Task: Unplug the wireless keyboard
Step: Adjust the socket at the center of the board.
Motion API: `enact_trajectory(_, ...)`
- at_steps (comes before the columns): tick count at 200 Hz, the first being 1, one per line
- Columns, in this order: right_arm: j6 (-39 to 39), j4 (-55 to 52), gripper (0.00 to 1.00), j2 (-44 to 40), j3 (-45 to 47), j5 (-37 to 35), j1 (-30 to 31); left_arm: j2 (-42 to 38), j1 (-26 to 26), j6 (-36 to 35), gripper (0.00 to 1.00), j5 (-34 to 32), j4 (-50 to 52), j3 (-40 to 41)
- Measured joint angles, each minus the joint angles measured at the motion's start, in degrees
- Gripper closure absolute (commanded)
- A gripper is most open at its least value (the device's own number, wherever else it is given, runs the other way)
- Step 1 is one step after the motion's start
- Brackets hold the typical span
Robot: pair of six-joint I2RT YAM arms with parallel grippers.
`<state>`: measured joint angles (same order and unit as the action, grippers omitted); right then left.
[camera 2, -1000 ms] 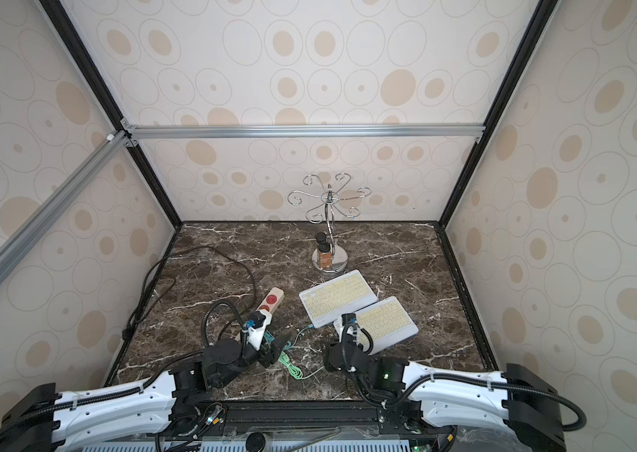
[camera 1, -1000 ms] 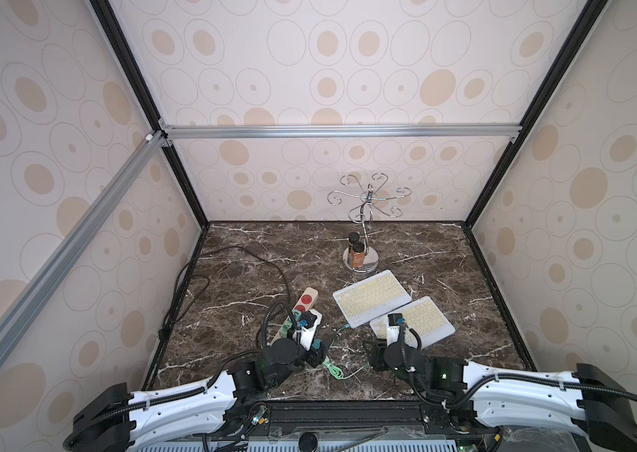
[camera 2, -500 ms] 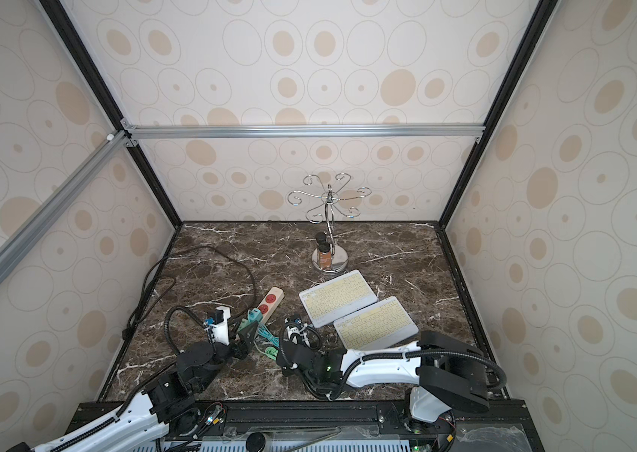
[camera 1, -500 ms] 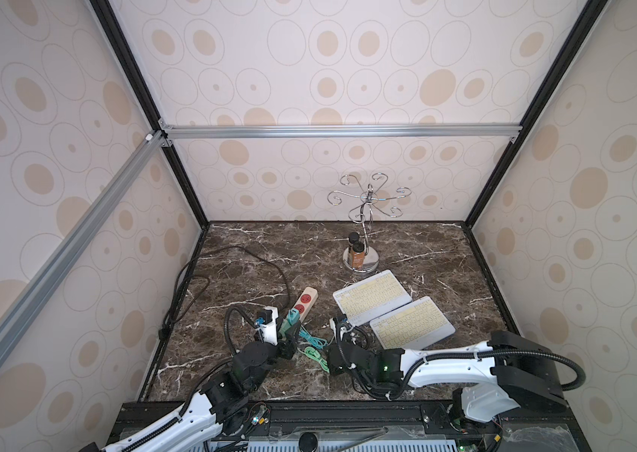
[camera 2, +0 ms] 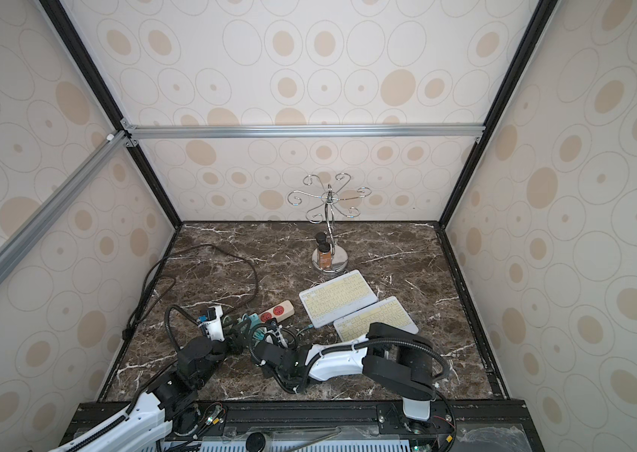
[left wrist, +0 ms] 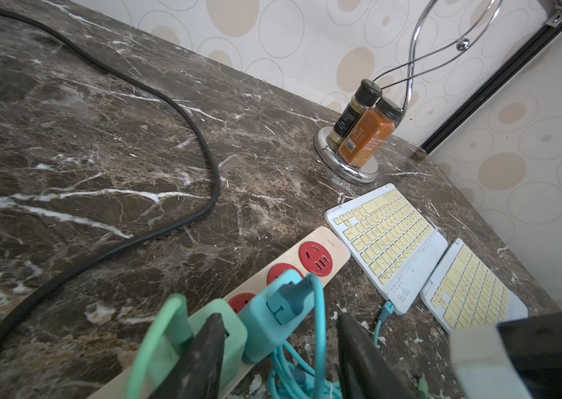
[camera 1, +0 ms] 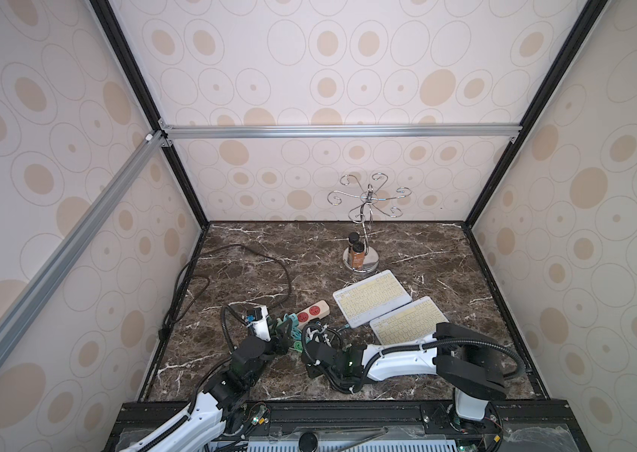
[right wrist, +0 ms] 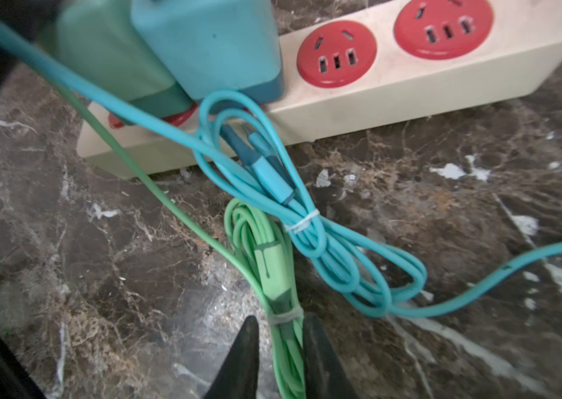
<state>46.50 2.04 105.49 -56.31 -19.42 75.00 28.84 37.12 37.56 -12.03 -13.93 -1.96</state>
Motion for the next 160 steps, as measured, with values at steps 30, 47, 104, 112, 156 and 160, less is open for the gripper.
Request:
enact_trajectory(30, 0.4, -0.3, 0.79, 1.0, -0.8, 0.4, -0.8, -5.6, -0.2, 0.4, 0.41, 0.7, 3.1, 0.2)
enact_trajectory(47, 0.5, -0.3, 0.79, 1.0, -0.9, 0.4, -1.3, -8.2, -0.2, 0.3, 0.38, 1.2, 5.3, -0.1)
enact_trajectory(104, 1.4, 1.5, 0.8, 0.9, 0.1, 0.1, -2.4, -7.0, -0.4, -1.1, 0.35, -1.4, 13.2, -10.1)
enact_trajectory(112, 1.8, 2.4, 0.8, 0.7, 0.8, -0.1, -2.5, -5.9, -0.5, -1.4, 0.35, -2.0, 13.4, -11.4)
enact_trajectory(156, 3.0, 5.4, 0.84, 0.1, 2.3, 0.6, -4.2, -3.0, -0.8, -2.5, 0.32, -6.5, 15.7, -15.3)
enact_trajectory(160, 3.0, 5.6, 0.84, 0.1, 2.3, 0.8, -4.5, -2.7, -1.0, -2.6, 0.32, -6.9, 15.7, -15.5)
